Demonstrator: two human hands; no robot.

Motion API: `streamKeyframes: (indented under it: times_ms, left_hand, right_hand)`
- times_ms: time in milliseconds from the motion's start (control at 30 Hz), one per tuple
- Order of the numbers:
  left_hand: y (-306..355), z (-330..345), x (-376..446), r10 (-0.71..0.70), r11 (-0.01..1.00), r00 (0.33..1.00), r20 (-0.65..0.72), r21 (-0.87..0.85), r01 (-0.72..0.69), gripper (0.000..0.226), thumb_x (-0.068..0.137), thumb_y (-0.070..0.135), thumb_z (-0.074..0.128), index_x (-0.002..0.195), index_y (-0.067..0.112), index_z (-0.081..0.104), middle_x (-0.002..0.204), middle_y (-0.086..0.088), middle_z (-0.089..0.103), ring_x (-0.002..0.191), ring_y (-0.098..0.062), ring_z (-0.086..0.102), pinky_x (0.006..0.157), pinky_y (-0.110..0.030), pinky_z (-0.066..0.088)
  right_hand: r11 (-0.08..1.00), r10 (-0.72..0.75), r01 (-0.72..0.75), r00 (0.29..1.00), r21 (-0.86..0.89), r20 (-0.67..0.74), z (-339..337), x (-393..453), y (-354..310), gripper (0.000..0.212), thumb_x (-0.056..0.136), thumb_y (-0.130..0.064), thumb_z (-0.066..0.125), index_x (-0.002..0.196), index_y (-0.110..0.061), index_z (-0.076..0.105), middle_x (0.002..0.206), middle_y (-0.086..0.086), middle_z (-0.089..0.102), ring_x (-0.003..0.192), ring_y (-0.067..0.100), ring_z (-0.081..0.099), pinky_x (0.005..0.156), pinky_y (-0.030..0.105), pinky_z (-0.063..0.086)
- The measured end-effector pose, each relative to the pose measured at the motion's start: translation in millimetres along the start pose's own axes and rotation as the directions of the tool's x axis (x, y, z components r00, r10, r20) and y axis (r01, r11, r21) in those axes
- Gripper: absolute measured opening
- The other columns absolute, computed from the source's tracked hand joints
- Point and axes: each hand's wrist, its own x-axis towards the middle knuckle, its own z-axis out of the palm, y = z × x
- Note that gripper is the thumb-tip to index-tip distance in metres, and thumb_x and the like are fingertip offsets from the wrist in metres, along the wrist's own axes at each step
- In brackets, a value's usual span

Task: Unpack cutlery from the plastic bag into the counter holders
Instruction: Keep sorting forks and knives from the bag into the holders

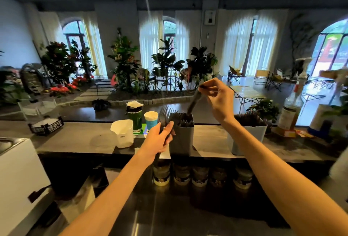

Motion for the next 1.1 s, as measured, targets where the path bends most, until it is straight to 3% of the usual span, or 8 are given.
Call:
streamKeyframes:
  times_ms: [133, 300, 433, 633, 800, 900, 1000, 1100]
  left_hand:
    - [6.4, -7.9, 7.3, 0.022, 1.0, 0.999, 0.031, 0.004, -0.023, 0.039, 0.099, 0.042, 0.054, 0.092, 0.003, 0.057, 0.058, -0.002, 0.044, 0.04, -0.008, 0.032, 0.038, -0.02, 0.024]
    - [9.2, -13.7, 13.9, 0.056, 0.998, 0.998, 0.029, 0.009, -0.056, 0.038, 0.101, 0.039, 0.051, 0.098, 0.002, 0.058, 0.06, -0.001, 0.047, 0.04, -0.007, 0.033, 0.039, -0.022, 0.022]
    - [12.9, -7.0, 20.4, 0.087, 0.996, 0.989, 0.117, -0.026, -0.085, 0.032, 0.105, 0.032, 0.044, 0.105, 0.001, 0.054, 0.056, 0.002, 0.038, 0.038, -0.005, 0.029, 0.036, -0.018, 0.022]
    - [19.3, 27.5, 31.8, -0.044, 0.989, 0.965, 0.26, 0.151, 0.004, 0.019, 0.099, 0.031, 0.06, 0.097, 0.012, 0.062, 0.059, 0.002, 0.039, 0.047, -0.008, 0.032, 0.044, -0.021, 0.023]
    - [26.2, 70.7, 51.9, -0.044, 0.967, 0.936, 0.35, 0.25, -0.048, 0.022, 0.097, 0.028, 0.066, 0.082, 0.011, 0.064, 0.054, 0.001, 0.036, 0.042, -0.009, 0.028, 0.041, -0.02, 0.023]
    - [38.0, 105.5, 65.0, -0.016, 0.934, 0.917, 0.399, 0.333, -0.128, 0.024, 0.095, 0.03, 0.067, 0.077, 0.015, 0.064, 0.048, 0.008, 0.041, 0.04, -0.007, 0.03, 0.043, -0.018, 0.026]
    - [47.3, 140.9, 79.5, 0.045, 0.927, 0.896, 0.442, 0.317, -0.203, 0.012, 0.097, 0.026, 0.066, 0.088, 0.018, 0.068, 0.045, 0.017, 0.054, 0.04, 0.001, 0.041, 0.048, -0.016, 0.032]
    - [53.7, 169.2, 96.4, 0.137, 0.937, 0.865, 0.483, 0.221, -0.272, 0.029, 0.094, 0.027, 0.069, 0.11, 0.003, 0.07, 0.07, 0.008, 0.066, 0.06, -0.001, 0.054, 0.063, -0.015, 0.044]
  right_hand:
    - [0.989, 0.067, -0.062, 0.997, -0.137, 0.032, 30.2, 9.8, 27.7, 0.013, 0.087, -0.002, 0.075, 0.099, -0.006, 0.072, 0.095, 0.007, 0.074, 0.087, 0.015, 0.069, 0.079, 0.014, 0.056]
    - [0.933, 0.216, -0.097, 0.921, -0.346, 0.323, 36.2, 9.5, 46.4, 0.024, 0.087, -0.006, 0.076, 0.111, -0.008, 0.073, 0.102, 0.009, 0.076, 0.085, 0.011, 0.067, 0.09, 0.031, 0.058]
    - [0.98, 0.201, -0.186, 0.931, -0.077, 0.305, 26.6, 3.0, 21.5, 0.023, 0.097, -0.025, 0.067, 0.114, -0.012, 0.072, 0.098, 0.0, 0.078, 0.078, 0.009, 0.073, 0.077, 0.031, 0.062]
    - [0.955, 0.194, -0.295, 0.702, 0.033, 0.685, -13.9, -6.6, -10.6, 0.036, 0.09, -0.028, 0.076, 0.125, -0.022, 0.069, 0.114, 0.002, 0.074, 0.104, 0.018, 0.071, 0.087, 0.029, 0.059]
    - [0.942, 0.254, -0.337, 0.698, -0.006, 0.669, -59.9, -0.4, -5.3, 0.027, 0.091, -0.02, 0.074, 0.117, -0.013, 0.07, 0.106, 0.008, 0.076, 0.103, 0.023, 0.073, 0.09, 0.036, 0.061]
    - [0.96, 0.267, -0.261, 0.751, -0.1, 0.604, -91.7, 3.5, -0.5, 0.023, 0.092, -0.019, 0.073, 0.114, -0.014, 0.072, 0.102, -0.001, 0.076, 0.097, 0.014, 0.074, 0.08, 0.026, 0.061]
    - [0.965, 0.229, -0.134, 0.849, -0.226, 0.477, -122.6, 7.4, 6.7, 0.019, 0.088, -0.023, 0.077, 0.107, -0.02, 0.075, 0.095, -0.009, 0.077, 0.091, 0.005, 0.073, 0.082, 0.022, 0.059]
    - [0.961, 0.172, -0.086, 0.931, -0.262, 0.323, -151.2, 9.4, 11.0, 0.017, 0.086, -0.016, 0.078, 0.102, -0.018, 0.076, 0.095, -0.008, 0.076, 0.089, 0.0, 0.072, 0.086, 0.019, 0.058]
